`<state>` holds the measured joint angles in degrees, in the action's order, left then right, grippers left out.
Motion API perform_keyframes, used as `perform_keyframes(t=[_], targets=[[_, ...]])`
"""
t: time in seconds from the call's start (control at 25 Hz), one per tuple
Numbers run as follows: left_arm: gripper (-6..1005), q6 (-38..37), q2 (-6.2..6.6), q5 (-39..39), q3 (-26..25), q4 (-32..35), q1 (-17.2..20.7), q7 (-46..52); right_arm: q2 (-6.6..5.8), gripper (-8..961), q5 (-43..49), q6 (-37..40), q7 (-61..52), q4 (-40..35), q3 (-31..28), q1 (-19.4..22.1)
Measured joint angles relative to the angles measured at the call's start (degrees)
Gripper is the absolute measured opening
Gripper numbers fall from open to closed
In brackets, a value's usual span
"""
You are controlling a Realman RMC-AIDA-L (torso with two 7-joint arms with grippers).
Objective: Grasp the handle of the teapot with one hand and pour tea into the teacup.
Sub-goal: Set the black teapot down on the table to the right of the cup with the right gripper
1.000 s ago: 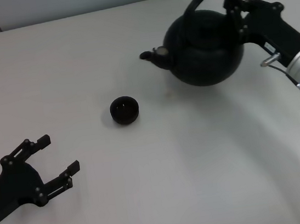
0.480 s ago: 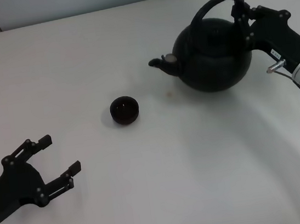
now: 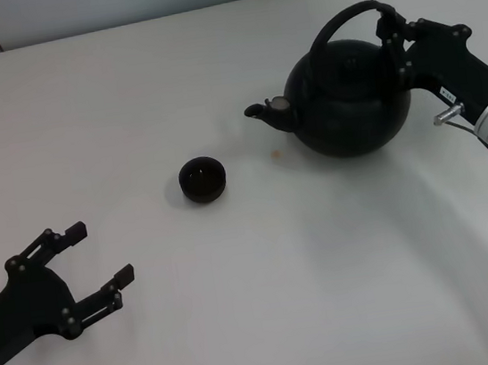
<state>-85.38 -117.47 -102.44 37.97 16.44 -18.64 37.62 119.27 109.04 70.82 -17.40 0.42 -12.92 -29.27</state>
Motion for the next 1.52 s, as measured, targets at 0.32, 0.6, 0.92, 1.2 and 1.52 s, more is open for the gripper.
perform_keyframes(t=[0.32,0.6,0.92,1.2,1.52], targets=[[859,0.0,-0.13,-0.1,0.1,0.0,0.1,0.0,0.0,166,0.0,-0.1,0.0,0.0,0.0,0.2],[859,-0.2,-0.13,0.0,0.1,0.0,0.3,0.0,0.0,203,0.0,-0.1,0.0,0.3,0.0,0.4],[859,-0.5,-0.13,0.1,-0.2,0.0,0.4,0.0,0.01,245,-0.3,-0.3,0.0,0.4,-0.7,0.6],[859,-0.7,-0.13,0.2,-0.3,0.0,0.4,0.0,0.08,348,-0.3,0.2,0.0,0.4,-0.5,0.8],[859,-0.9,-0.13,0.2,-0.3,0.0,0.6,0.0,0.07,507,-0.3,0.9,0.0,0.4,-0.3,1.2]])
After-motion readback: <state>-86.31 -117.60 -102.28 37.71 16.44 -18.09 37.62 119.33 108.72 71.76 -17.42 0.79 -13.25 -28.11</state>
